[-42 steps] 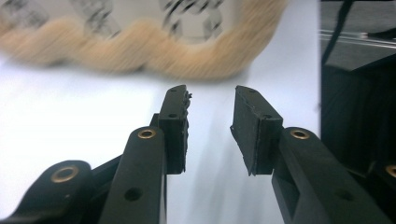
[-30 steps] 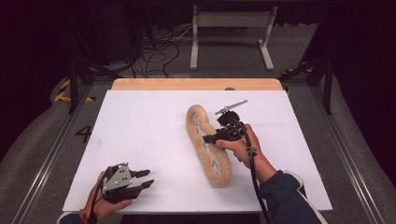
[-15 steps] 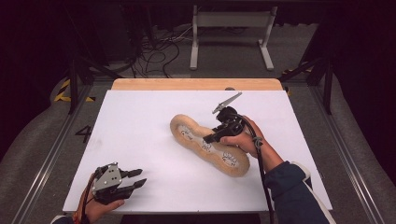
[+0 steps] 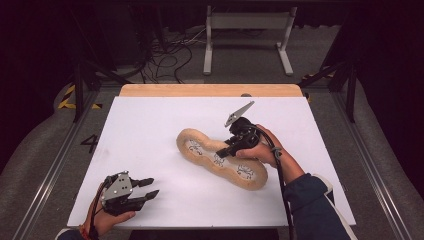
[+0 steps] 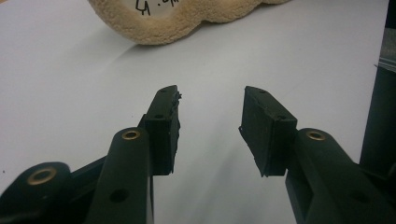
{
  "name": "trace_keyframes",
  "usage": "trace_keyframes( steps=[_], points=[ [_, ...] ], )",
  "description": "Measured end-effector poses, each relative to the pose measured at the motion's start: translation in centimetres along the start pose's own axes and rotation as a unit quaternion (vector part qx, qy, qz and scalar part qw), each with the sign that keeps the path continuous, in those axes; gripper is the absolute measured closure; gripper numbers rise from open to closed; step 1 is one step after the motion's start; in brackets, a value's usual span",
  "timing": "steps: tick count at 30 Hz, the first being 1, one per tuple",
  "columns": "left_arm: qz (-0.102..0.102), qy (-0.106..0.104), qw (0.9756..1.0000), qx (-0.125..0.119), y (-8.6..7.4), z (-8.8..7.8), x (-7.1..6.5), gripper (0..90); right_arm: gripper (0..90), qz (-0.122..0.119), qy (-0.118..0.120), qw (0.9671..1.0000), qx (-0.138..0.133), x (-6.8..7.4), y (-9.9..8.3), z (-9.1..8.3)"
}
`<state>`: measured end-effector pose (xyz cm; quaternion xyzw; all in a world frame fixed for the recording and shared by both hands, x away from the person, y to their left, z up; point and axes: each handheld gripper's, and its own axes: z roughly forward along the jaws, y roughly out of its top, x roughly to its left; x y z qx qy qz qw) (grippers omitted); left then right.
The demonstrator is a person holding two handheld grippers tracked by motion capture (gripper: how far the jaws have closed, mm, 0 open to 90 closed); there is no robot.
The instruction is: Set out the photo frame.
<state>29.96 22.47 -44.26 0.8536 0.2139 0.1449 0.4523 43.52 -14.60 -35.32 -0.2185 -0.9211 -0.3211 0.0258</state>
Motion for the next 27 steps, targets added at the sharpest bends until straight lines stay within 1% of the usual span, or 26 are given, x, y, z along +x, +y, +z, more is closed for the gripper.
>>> trace_keyframes(
  steps=[2, 4, 6, 7, 8, 10, 12, 13, 14, 15, 16, 18, 19, 20, 21, 22, 23, 24, 25, 26, 27],
  points=[
    [0.001, 0.003, 1.0, 0.002, 0.2, 0.3, 0.4, 53.4, 56.2, 0.0, -0.011, 0.9999, -0.003, 0.0, -0.1, -0.3],
    [-0.009, 0.003, 1.0, 0.0, 0.5, 0.7, 0.9, 49.6, 53.5, 0.002, -0.022, 0.9997, -0.008, 0.2, -0.1, -0.6],
    [-0.011, 0.005, 0.9999, -0.001, 0.8, 1.0, 1.4, 48.2, 54.3, 0.002, -0.022, 0.9997, -0.014, 0.3, -0.3, -0.7],
    [-0.014, 0.008, 0.9999, -0.002, 1.0, 1.3, 1.8, 46.4, 53.9, -0.002, -0.026, 0.9995, -0.016, 0.4, -0.4, -0.7],
    [-0.018, 0.01, 0.9998, -0.004, 1.2, 1.5, 2.1, 44.0, 51.3, -0.003, -0.033, 0.9993, -0.016, 0.5, -0.6, -0.8],
    [-0.025, 0.014, 0.9996, -0.005, 1.6, 1.9, 2.8, 39.2, 47.8, 0.005, -0.047, 0.9985, -0.027, 0.5, -1.0, -1.0],
    [-0.029, 0.014, 0.9994, -0.01, 2.1, 2.3, 3.5, 36.1, 45.8, 0.007, -0.064, 0.9969, -0.045, 0.6, -1.4, -1.6],
    [-0.03, 0.013, 0.9994, -0.014, 2.3, 2.5, 3.9, 34.3, 44.7, 0.008, -0.077, 0.9955, -0.054, 0.7, -1.7, -2.0],
    [-0.036, 0.015, 0.9991, -0.017, 2.6, 2.7, 4.2, 33.3, 45.1, 0.011, -0.084, 0.9942, -0.066, 0.8, -2.0, -2.4],
    [-0.035, 0.017, 0.9991, -0.018, 2.8, 3.0, 4.6, 31.1, 46.0, 0.006, -0.096, 0.9922, -0.079, 1.0, -2.3, -2.8],
    [-0.036, 0.017, 0.999, -0.02, 3.1, 3.3, 4.9, 28.0, 46.5, 0.004, -0.113, 0.9896, -0.088, 1.3, -2.7, -3.2],
    [-0.042, 0.014, 0.9989, -0.016, 3.5, 4.1, 5.5, 24.6, 47.5, 0.008, -0.135, 0.9853, -0.104, 1.7, -3.6, -4.0],
    [-0.044, 0.011, 0.9989, -0.014, 3.6, 4.4, 5.7, 22.8, 47.5, 0.006, -0.15, 0.9823, -0.112, 1.9, -4.1, -4.3],
    [-0.044, 0.012, 0.9988, -0.015, 3.9, 5.0, 6.0, 22.4, 47.5, 0.011, -0.159, 0.9803, -0.116, 2.0, -4.5, -4.6],
    [-0.043, 0.011, 0.9989, -0.014, 4.1, 5.3, 6.2, 22.1, 47.3, 0.018, -0.168, 0.9773, -0.128, 2.3, -5.4, -5.1],
    [-0.043, 0.011, 0.9989, -0.014, 4.1, 5.3, 6.2, 21.3, 47.3, 0.018, -0.168, 0.9773, -0.128, 2.3, -5.4, -5.1],
    [-0.046, 0.011, 0.9988, -0.013, 4.4, 5.7, 6.5, 21.3, 47.1, 0.019, -0.174, 0.9754, -0.134, 2.5, -5.9, -5.3],
    [-0.046, 0.013, 0.9987, -0.019, 4.6, 6.1, 6.7, 20.8, 46.8, 0.022, -0.183, 0.9724, -0.143, 2.9, -6.7, -5.6],
    [-0.049, 0.014, 0.9985, -0.017, 4.8, 6.5, 7.0, 20.7, 45.9, 0.026, -0.189, 0.97, -0.151, 3.3, -7.5, -5.8],
    [-0.048, 0.013, 0.9986, -0.017, 5.0, 6.8, 7.3, 20.4, 45.7, 0.028, -0.187, 0.9682, -0.164, 3.7, -8.4, -6.0],
    [-0.054, 0.013, 0.9982, -0.019, 5.3, 7.2, 7.5, 20.3, 44.7, 0.035, -0.185, 0.9665, -0.174, 4.0, -9.1, -6.0]
  ],
)
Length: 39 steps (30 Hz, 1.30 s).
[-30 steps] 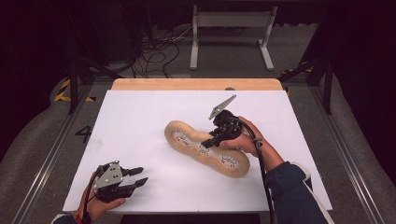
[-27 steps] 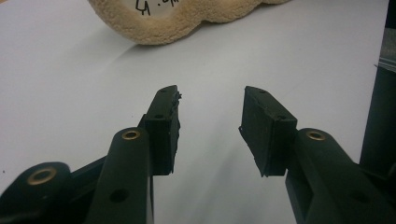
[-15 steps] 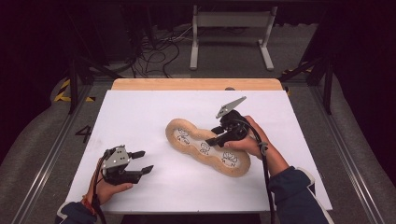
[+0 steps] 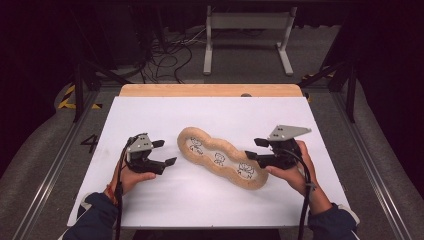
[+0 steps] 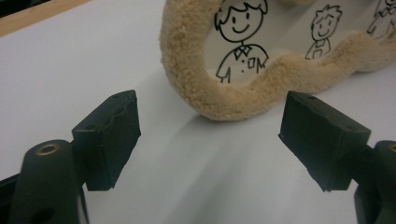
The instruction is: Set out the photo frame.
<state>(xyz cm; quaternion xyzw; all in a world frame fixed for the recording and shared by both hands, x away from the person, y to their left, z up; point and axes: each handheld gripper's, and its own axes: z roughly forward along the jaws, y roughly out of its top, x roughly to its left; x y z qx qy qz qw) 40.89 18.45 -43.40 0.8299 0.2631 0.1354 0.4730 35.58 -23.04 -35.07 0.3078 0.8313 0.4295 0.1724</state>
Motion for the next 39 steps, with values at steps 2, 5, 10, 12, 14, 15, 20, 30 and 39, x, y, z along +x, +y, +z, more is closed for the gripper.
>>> trace_keyframes(
  steps=[2, 5, 10, 12, 14, 15, 20, 30, 39],
  points=[
    [-0.001, -0.001, 1.0, -0.003, 0.2, 0.3, 0.2, 20.5, 43.9, 0.008, -0.006, 0.9999, -0.006, 0.3, -0.9, -0.4],
    [-0.003, -0.007, 1.0, -0.004, 0.8, 1.4, 0.6, 20.5, 42.8, 0.018, -0.015, 0.9997, -0.012, 1.0, -2.7, -1.0],
    [-0.005, -0.009, 0.9999, -0.003, 1.6, 3.0, 0.8, 20.7, 43.0, 0.019, -0.026, 0.9995, -0.005, 1.9, -5.0, -1.1],
    [-0.003, -0.007, 0.9999, 0.008, 1.8, 3.6, 0.8, 20.3, 46.6, 0.029, -0.027, 0.9992, -0.005, 2.0, -5.8, -1.0],
    [-0.003, -0.011, 0.9999, 0.0, 2.0, 3.9, 0.9, 22.7, 52.8, 0.036, -0.035, 0.9988, -0.002, 2.2, -6.8, -0.8],
    [-0.003, -0.011, 0.9999, 0.0, 2.0, 3.9, 0.9, 23.4, 52.8, 0.036, -0.035, 0.9988, -0.002, 2.2, -6.8, -0.8],
    [0.003, -0.026, 0.9997, 0.002, 2.1, 4.6, 0.8, 36.6, 57.2, 0.042, -0.043, 0.9982, 0.007, 3.0, -7.7, -0.5],
    [0.006, -0.017, 0.9998, 0.001, 1.7, 3.9, 1.1, 55.4, 64.3, 0.058, -0.057, 0.9966, -0.013, 2.8, -7.9, -0.3],
    [0.01, -0.004, 0.9999, 0.009, 0.7, 1.6, -0.2, 61.1, 65.6, 0.061, -0.062, 0.9961, -0.018, 1.6, -7.6, 0.5]
  ],
)
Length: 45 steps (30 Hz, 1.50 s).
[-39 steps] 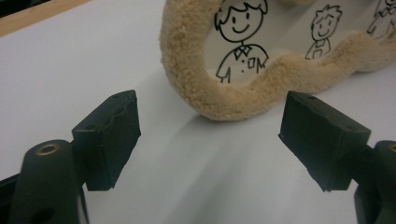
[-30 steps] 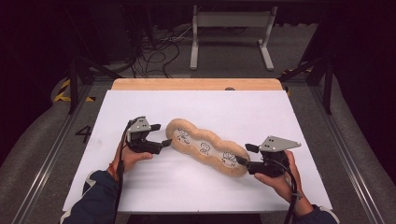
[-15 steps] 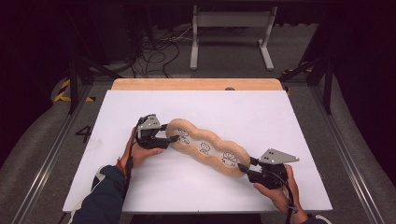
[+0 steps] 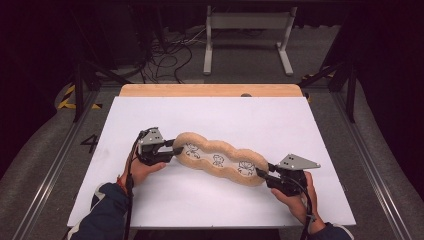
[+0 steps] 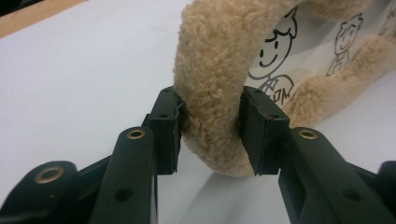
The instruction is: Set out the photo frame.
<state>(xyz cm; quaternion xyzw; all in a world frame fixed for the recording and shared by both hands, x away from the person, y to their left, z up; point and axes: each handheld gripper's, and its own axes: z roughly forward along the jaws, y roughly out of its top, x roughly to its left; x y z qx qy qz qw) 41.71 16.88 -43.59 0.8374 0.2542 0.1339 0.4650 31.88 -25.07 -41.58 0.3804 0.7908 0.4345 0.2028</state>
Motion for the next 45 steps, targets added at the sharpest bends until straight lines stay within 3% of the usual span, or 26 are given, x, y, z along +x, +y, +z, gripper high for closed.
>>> trace_keyframes(
  steps=[11, 12, 18, 34, 39, 45],
  points=[
    [-0.012, 0.018, 0.9997, 0.011, -1.3, -2.1, -1.8, 62.9, 65.4, -0.019, -0.013, 0.9997, -0.003, -0.6, 1.0, 1.6],
    [-0.021, 0.021, 0.9995, 0.011, -1.4, -2.3, -2.1, 62.9, 65.4, -0.019, -0.013, 0.9997, -0.003, -0.6, 1.0, 1.6],
    [-0.03, 0.029, 0.9991, 0.007, -1.8, -2.7, -2.9, 62.7, 61.4, -0.02, -0.015, 0.9997, -0.002, -0.8, 1.4, 2.2],
    [-0.021, 0.044, 0.9988, 0.002, -2.4, -3.2, -3.9, 61.5, 57.4, -0.034, -0.021, 0.9992, -0.001, -0.9, 1.7, 2.8],
    [-0.008, 0.052, 0.9986, 0.005, -2.4, -3.3, -4.1, 60.5, 57.4, -0.05, -0.028, 0.9984, 0.001, -0.9, 1.7, 2.6],
    [-0.001, 0.057, 0.9984, 0.002, -2.3, -3.6, -4.3, 58.1, 56.3, -0.052, -0.028, 0.9982, -0.004, -0.9, 1.7, 2.2]
  ],
)
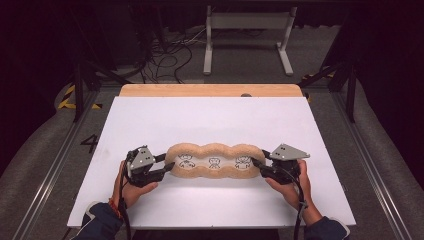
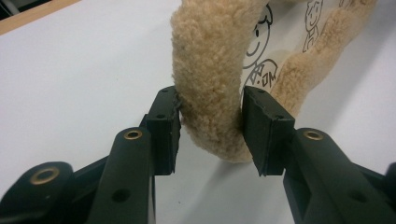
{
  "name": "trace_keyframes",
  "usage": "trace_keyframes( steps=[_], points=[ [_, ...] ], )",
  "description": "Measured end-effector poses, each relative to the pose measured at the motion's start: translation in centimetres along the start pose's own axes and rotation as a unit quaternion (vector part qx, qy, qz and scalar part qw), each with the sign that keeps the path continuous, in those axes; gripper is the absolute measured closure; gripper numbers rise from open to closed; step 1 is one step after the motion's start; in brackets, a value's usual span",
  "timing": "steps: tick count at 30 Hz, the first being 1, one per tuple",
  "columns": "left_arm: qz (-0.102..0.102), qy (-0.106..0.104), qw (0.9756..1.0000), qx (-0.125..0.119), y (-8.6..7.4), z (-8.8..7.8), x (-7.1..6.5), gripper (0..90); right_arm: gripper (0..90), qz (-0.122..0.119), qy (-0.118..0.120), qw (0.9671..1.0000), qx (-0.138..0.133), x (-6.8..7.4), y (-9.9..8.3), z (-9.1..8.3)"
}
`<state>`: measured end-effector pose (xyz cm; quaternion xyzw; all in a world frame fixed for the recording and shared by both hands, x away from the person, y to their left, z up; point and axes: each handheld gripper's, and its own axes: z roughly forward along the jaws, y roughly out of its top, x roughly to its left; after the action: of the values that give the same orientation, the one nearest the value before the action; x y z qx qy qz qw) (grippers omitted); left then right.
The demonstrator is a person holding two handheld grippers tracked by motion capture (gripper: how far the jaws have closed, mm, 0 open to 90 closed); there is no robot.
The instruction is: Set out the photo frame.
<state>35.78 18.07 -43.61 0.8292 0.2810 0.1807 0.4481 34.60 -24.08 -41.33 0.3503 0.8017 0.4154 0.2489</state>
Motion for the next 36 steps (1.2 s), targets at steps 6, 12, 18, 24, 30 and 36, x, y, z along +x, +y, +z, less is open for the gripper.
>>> trace_keyframes(
  steps=[6, 12, 18, 24, 30, 36],
  points=[
    [0.02, 0.007, 0.9998, -0.006, 0.0, -0.7, -0.2, 55.5, 53.3, -0.015, -0.005, 0.9999, 0.003, 0.1, 0.0, -0.4],
    [0.033, 0.014, 0.9993, -0.008, -0.1, -1.4, -0.5, 50.7, 47.2, -0.022, -0.012, 0.9997, 0.007, 0.2, -0.1, -0.7],
    [0.043, 0.024, 0.9987, -0.01, -0.5, -2.1, -0.6, 43.6, 38.6, -0.025, -0.016, 0.9995, 0.01, 0.0, -0.2, -1.1],
    [0.05, 0.041, 0.9979, -0.007, -1.3, -2.8, -0.4, 33.1, 26.5, -0.039, -0.018, 0.999, 0.014, 0.0, -0.2, -1.5],
    [0.051, 0.051, 0.9974, -0.004, -1.8, -3.5, -0.3, 25.3, 18.7, -0.047, -0.02, 0.9985, 0.018, 0.3, -0.5, -1.6],
    [0.039, 0.049, 0.9981, -0.003, -2.7, -4.2, 0.2, 18.9, 12.3, -0.028, -0.006, 0.9996, 0.004, -0.1, -1.1, -2.1]
  ],
)
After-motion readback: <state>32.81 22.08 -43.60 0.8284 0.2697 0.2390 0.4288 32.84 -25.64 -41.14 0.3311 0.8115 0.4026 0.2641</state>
